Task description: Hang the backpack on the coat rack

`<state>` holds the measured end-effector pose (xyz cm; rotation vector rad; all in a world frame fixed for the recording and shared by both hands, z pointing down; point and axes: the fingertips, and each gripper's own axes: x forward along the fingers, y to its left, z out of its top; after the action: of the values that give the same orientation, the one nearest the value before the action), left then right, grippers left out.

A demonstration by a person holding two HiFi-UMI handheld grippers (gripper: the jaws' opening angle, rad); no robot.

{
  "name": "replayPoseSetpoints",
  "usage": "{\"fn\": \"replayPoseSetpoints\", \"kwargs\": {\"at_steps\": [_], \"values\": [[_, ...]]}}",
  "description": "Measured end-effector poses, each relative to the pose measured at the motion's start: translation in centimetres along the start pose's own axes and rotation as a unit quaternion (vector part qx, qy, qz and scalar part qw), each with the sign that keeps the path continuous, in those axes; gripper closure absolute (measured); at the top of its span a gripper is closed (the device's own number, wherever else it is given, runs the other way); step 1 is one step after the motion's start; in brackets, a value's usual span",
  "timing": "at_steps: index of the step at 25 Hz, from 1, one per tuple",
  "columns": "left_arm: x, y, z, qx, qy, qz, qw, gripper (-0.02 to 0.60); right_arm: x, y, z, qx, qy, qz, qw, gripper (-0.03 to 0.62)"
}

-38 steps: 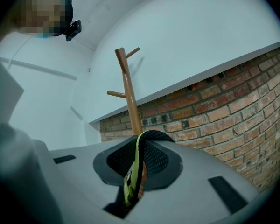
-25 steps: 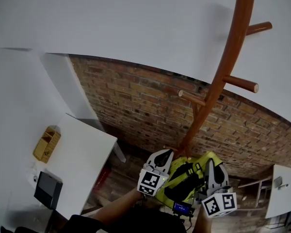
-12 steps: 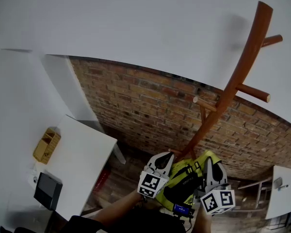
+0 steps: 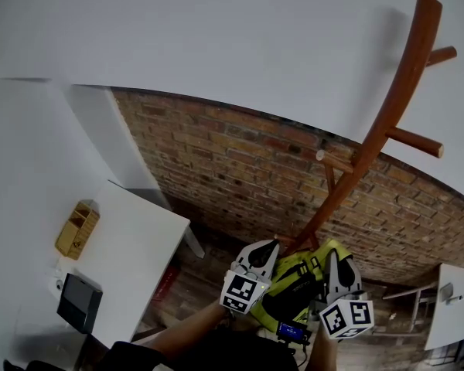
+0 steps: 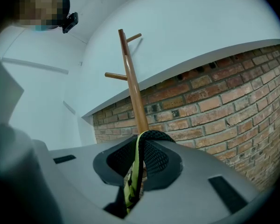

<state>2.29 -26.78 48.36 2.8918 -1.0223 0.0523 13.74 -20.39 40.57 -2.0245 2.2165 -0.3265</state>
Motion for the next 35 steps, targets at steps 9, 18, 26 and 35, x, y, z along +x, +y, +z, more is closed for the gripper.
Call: {"fn": "replayPoseSetpoints", "kwargs": {"at_steps": [9,18,26,35], "values": [[-0.1,0.4,-0.5,-0.005,0.001,0.004,1.0,0.575,0.4,-0.8,-1.7,0.003,0.023,-0.01,1.0,0.554],[-0.6,0.1,-0.7,-0.01,0.007,0.005,0.9999,0.575,0.3,-1.2,-3.5,0.011,0.04,-0.011,0.999,0.554],[-0.7,-0.1,-0.7,-0.012,0.008,0.008,0.9999,0.575,0.6,-1.0,-4.4,0.011,0.048,-0.007,0.999,0.554],[-0.6,-1.7,0.2,-0.014,0.001,0.002,0.9999,0.575,0.1,-0.4,-4.9,0.01,0.053,0.004,0.999,0.554]]}}
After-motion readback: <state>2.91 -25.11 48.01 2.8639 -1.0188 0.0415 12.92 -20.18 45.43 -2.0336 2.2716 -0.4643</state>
